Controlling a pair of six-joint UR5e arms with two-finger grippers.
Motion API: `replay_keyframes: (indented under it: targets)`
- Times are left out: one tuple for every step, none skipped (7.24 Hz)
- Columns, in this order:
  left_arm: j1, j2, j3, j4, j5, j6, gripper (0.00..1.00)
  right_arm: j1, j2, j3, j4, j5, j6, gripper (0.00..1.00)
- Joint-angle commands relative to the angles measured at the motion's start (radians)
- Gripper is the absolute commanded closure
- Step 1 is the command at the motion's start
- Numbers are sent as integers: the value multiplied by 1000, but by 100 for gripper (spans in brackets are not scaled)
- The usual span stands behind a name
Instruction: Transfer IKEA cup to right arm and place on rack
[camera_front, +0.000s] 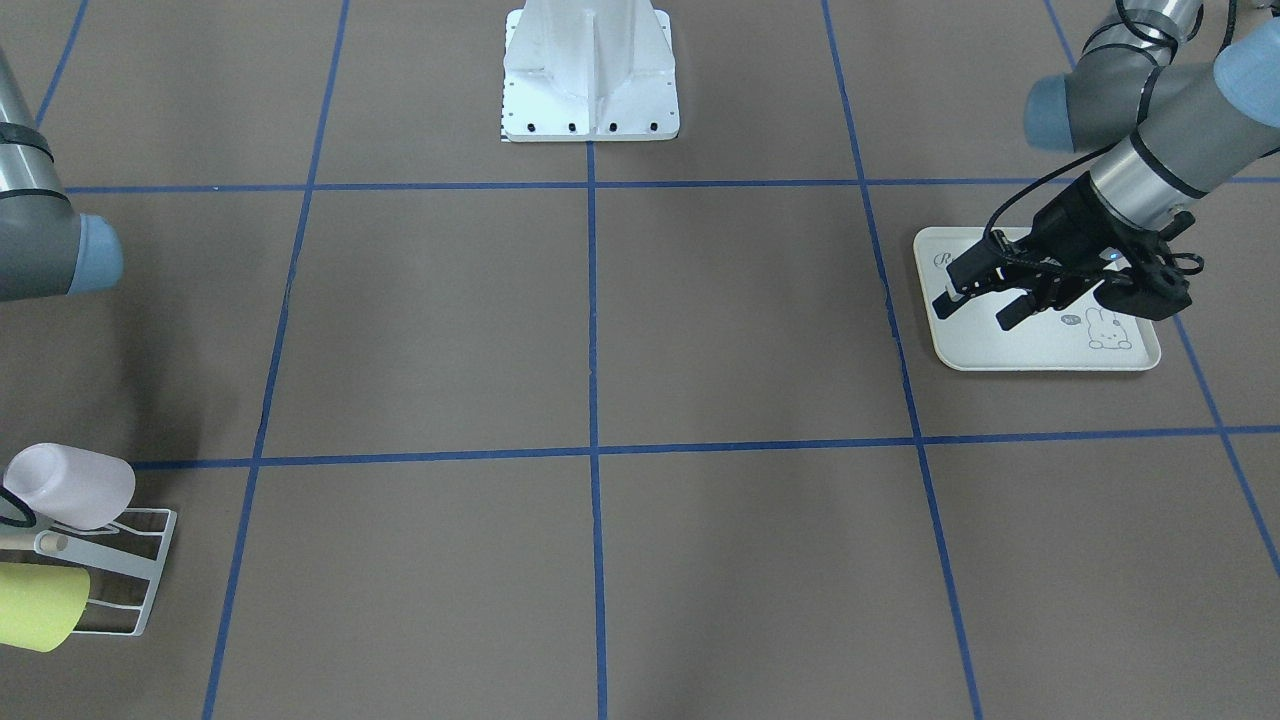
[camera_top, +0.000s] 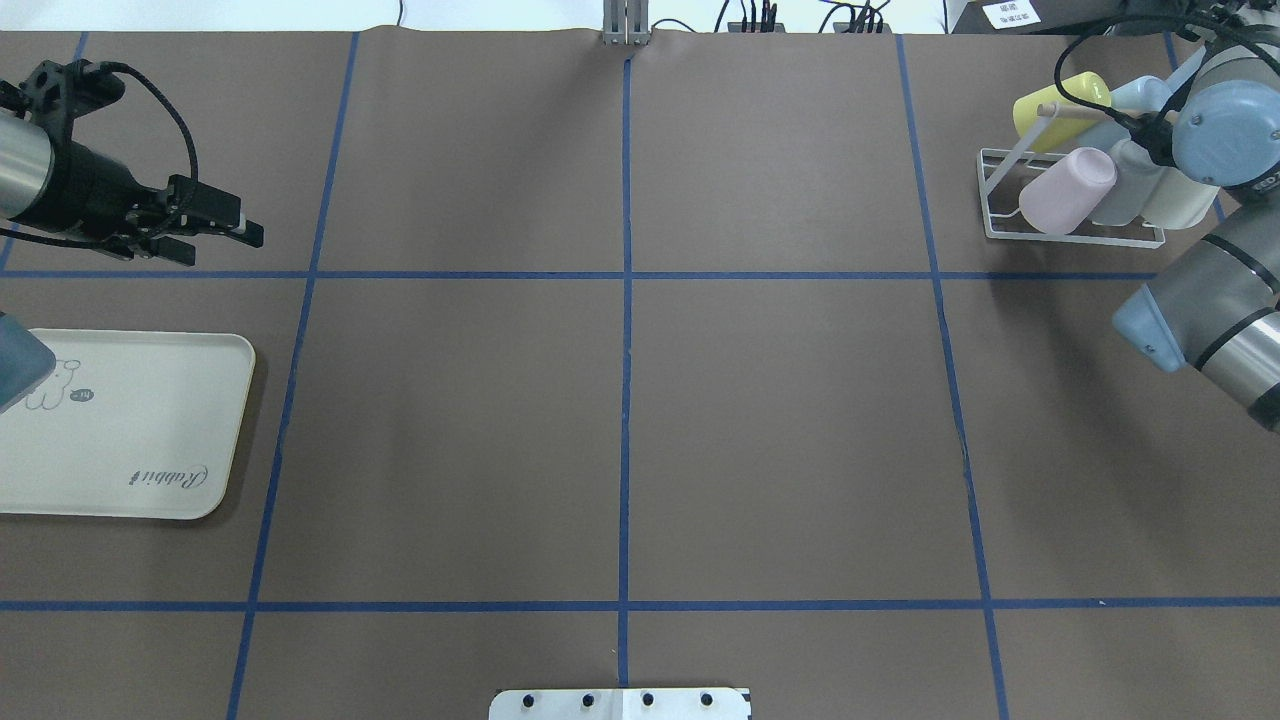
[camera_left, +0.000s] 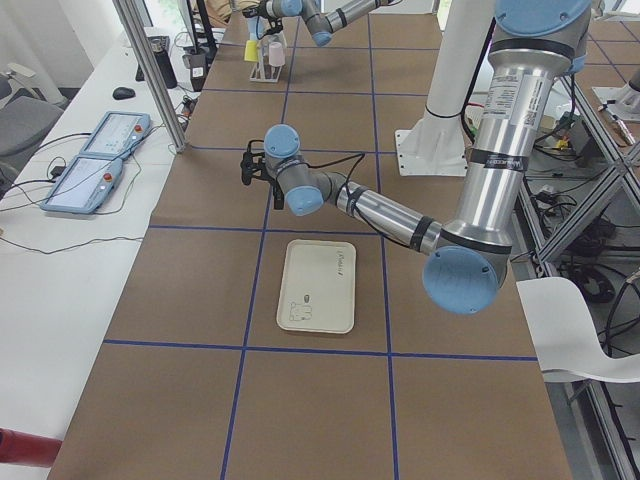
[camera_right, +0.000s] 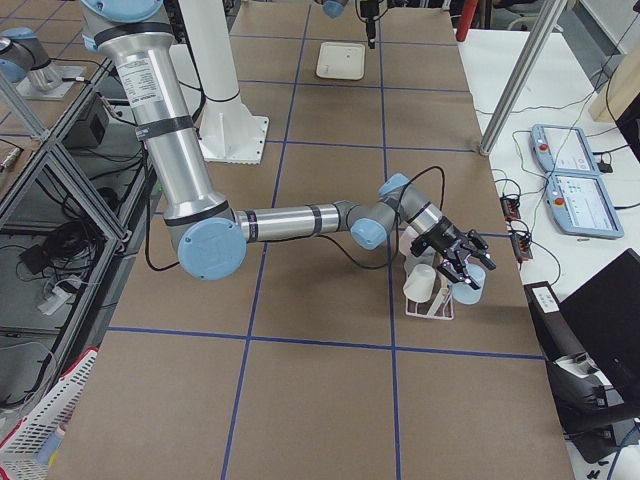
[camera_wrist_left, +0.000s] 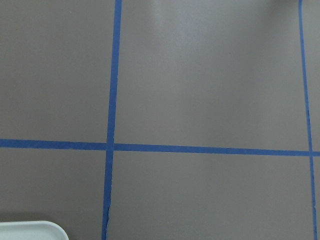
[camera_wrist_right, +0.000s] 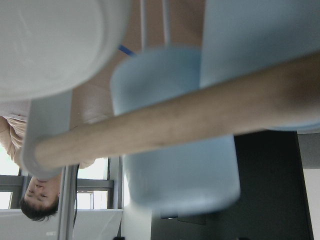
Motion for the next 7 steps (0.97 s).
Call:
replay_keyframes:
  targets:
    - [0, 0, -2, 0, 0, -3, 0, 0, 0, 0, 1, 0, 0, 2]
    - [0, 0, -5, 0, 0, -4, 0, 0, 1, 1, 1, 0, 2, 2]
    - [-1, 0, -6, 0, 0, -4, 0, 0, 9, 3, 1, 1, 3, 1]
    - [-3, 0, -11, 0, 0, -3, 0, 0, 17, 11, 0, 8, 5, 1]
    - [-6, -2, -12, 0, 0, -1, 0, 0, 27, 14, -2, 14, 22, 1]
    - [-11, -2, -15, 0, 0, -1, 0, 1, 31, 30, -2, 32, 110, 1]
    - [-12, -3, -17, 0, -2, -1, 0, 6, 28, 52, -2, 97, 220, 1]
